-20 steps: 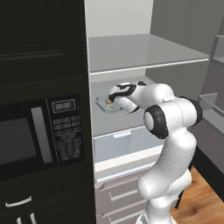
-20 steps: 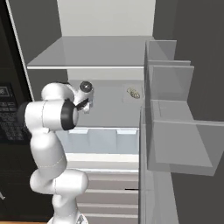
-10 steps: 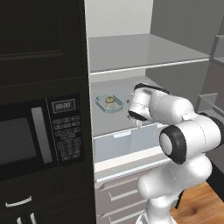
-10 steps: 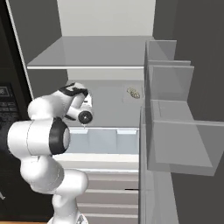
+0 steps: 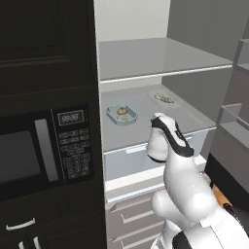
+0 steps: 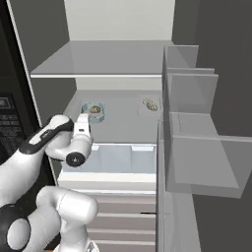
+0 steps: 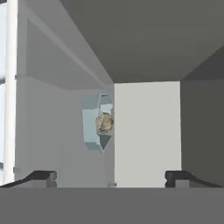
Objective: Place two dumplings into each of the tupperware containers and then place the containers in the fridge.
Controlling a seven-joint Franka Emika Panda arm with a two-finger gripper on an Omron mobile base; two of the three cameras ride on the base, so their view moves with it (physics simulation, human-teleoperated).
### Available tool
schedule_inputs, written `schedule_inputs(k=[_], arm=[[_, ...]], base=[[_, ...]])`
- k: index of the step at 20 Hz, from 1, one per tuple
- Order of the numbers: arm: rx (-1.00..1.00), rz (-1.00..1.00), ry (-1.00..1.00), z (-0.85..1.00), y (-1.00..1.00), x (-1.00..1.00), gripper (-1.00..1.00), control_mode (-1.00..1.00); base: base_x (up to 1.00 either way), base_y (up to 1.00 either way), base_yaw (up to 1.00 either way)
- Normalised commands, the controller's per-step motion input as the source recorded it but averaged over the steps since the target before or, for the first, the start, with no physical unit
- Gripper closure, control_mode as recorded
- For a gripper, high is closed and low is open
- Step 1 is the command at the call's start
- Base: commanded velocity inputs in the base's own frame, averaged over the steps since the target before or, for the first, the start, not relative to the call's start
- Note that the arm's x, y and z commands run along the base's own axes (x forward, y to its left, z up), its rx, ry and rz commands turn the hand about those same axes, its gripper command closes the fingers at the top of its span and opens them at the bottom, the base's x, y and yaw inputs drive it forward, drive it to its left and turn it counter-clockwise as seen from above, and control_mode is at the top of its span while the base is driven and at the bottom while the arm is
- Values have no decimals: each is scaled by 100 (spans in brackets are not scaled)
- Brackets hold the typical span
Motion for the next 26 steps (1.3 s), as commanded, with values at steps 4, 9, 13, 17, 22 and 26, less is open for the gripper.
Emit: schedule_inputs(k=[4, 9, 13, 17, 22, 26], arm=[[-2, 1, -2, 100, -70, -100, -100, -100], [-7, 0, 7, 100, -64, -100, -100, -100], [-37, 0, 33, 71, -74, -100, -100, -100], [-47, 0, 51, 27, -81, -96, -100, -100], [-71, 0, 86, -41, -54, -94, -100, -100], [-79, 0, 82, -88, -31, -98, -100, -100]], base=[[0, 0, 0], [0, 0, 0], [0, 0, 0], [0, 0, 0], [0, 0, 0], [0, 0, 0]])
